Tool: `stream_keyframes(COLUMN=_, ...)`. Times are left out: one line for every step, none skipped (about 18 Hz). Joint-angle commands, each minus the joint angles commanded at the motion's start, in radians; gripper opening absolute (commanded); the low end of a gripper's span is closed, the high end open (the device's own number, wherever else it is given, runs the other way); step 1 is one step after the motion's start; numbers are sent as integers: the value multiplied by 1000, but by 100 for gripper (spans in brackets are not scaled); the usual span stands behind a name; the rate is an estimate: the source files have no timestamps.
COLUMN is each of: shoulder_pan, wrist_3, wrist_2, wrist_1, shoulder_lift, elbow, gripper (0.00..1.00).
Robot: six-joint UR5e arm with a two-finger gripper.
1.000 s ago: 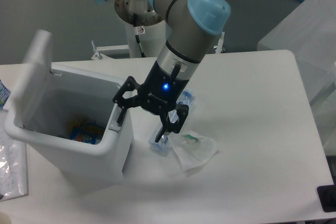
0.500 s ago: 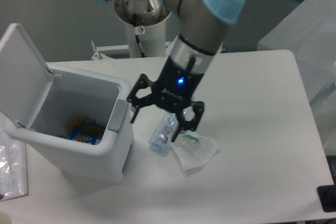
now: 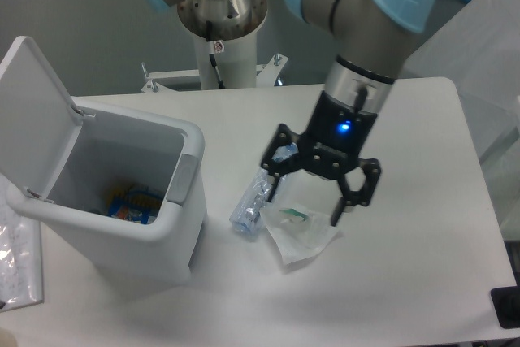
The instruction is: Open the trash can
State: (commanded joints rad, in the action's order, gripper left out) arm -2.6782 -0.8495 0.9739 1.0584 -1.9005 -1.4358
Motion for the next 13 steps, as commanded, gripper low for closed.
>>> stream_keyframes(shoulder_pan=-9, wrist_3=-41, wrist_2=21, wrist_1=2, shoulder_lift=-11, elbow=-2, gripper=100)
stream_keyframes(shoulder_pan=-15, wrist_3=-80, wrist_2=50, wrist_1=-2, shoulder_lift=-21, elbow=-5, gripper=100)
stream_keyframes(shoulder_pan=-18, wrist_3=-103, wrist_2=107, wrist_1=-2, shoulder_lift=-40, elbow=3, gripper=100)
stream_keyframes(shoulder_pan=-22, wrist_3=-130, wrist_2=194, wrist_1=-8, shoulder_lift=-54, elbow=11, gripper=100)
stream_keyframes(shoulder_pan=-22, wrist_3=-156, wrist_2=282, wrist_1=-5, shoulder_lift=-60, elbow=21, gripper=100)
stream_keyframes(shoulder_pan=-25, wrist_3=-163, wrist_2=337, wrist_1=-3, shoulder_lift=-71, elbow=35, gripper=100)
stream_keyframes(shoulder_pan=-26, wrist_3=-166, wrist_2=353, wrist_1=-8, shoulder_lift=-92, elbow=52, gripper=100)
stream_keyframes(shoulder_pan=-28, wrist_3=-184, wrist_2=356, wrist_1=-9, shoulder_lift=-106, elbow=67, gripper=100)
stream_keyframes(shoulder_pan=-29, wrist_3=-224, wrist_2=365, wrist_1=-9, shoulder_lift=-121, elbow=77, gripper=100)
stream_keyframes(shoulder_pan=-34, wrist_3=-270, wrist_2=383, wrist_1=-8, shoulder_lift=-135, elbow=81, gripper=100)
stream_keyframes(shoulder_pan=-34, wrist_3=-313, wrist_2=413, wrist_1=-2, shoulder_lift=-138, elbow=83, gripper=100)
stream_keyframes(shoulder_pan=-32, wrist_3=-354, wrist_2=448, wrist_1=11, shoulder_lift=-138, elbow=78, gripper=100)
stream_keyframes(shoulder_pan=-29, wrist_3=-394, wrist_2=485, wrist_1=15, shoulder_lift=-138, elbow=69, gripper=100)
